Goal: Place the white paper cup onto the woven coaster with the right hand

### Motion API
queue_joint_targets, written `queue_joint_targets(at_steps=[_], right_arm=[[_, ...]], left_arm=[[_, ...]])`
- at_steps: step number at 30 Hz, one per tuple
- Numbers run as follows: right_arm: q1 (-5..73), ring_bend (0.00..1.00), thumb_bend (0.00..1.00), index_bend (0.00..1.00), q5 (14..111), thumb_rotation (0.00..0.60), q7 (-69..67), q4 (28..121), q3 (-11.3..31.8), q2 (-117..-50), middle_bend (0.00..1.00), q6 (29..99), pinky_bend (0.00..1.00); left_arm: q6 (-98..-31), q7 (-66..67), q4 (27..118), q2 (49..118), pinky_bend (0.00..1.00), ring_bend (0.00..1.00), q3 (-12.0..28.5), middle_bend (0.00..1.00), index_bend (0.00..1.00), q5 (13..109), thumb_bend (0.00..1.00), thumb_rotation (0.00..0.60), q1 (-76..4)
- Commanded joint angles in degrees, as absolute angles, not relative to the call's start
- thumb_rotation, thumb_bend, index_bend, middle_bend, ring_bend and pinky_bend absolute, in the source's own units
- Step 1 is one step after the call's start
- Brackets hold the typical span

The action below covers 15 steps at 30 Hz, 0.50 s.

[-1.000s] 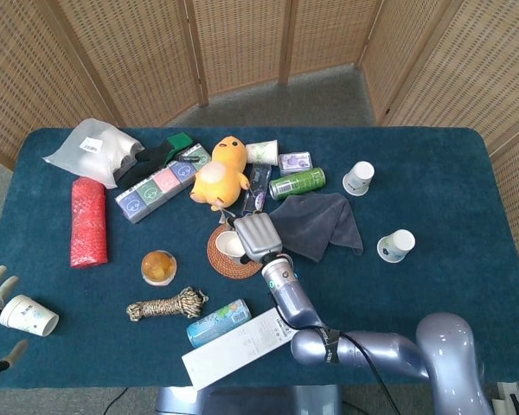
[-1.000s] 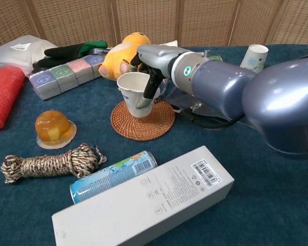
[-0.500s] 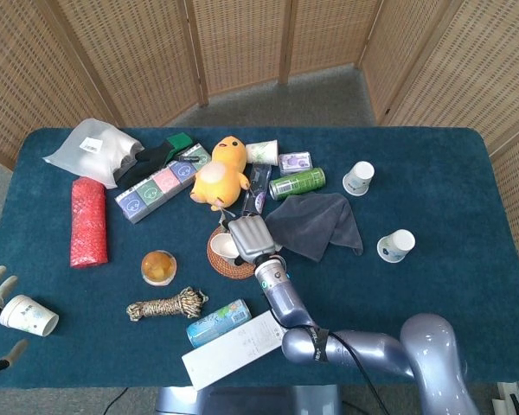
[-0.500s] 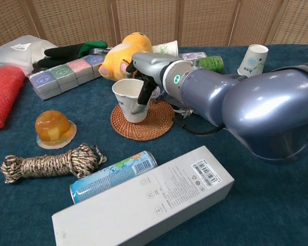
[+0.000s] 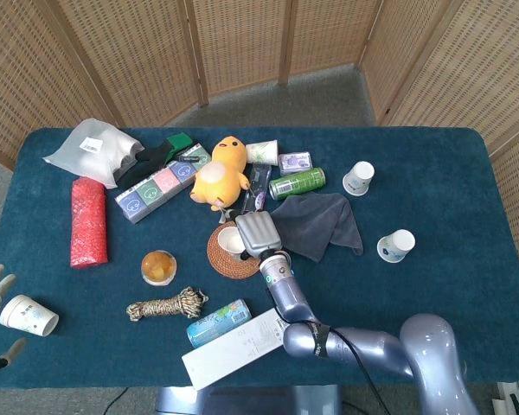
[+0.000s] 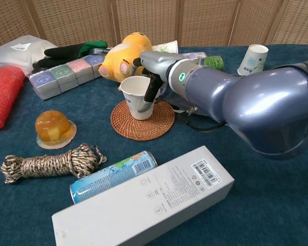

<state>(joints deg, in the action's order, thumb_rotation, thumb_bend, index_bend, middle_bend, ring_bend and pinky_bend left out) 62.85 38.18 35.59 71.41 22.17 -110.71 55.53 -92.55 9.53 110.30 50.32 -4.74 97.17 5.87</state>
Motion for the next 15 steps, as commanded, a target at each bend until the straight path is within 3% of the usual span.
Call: queue_joint_targets(at_steps=[1,7,15], right_arm=[[62.8,0.41,0.01,0.01,38.2,0.6,35.6,72.3,22.4,-110.2,0.35,55.8,0.37],[62.5,0.37,0.0,0.0,37.7,0.6,35.7,75.3,23.1,-109.0,0.15,56.9,0.36],[59.3,0.37,0.0,0.0,41.9,0.6,34.6,84.4,21.3,-104.3,0.11,61.0,0.34]], left_arm=[[-92.4,9.7,110.3,50.4,0.0,0.0,-4.8,0.0,0.0,97.3,0.27,0.6,5.8],[-92.8,9.8,110.4,50.4,0.0,0.0,-5.0,0.0,0.0,97.8,0.27,0.6,6.0],[-93.4,9.0,110.3,50.0,0.0,0.0,-5.1,0.0,0.0,98.3,0.27,0.6,6.2]])
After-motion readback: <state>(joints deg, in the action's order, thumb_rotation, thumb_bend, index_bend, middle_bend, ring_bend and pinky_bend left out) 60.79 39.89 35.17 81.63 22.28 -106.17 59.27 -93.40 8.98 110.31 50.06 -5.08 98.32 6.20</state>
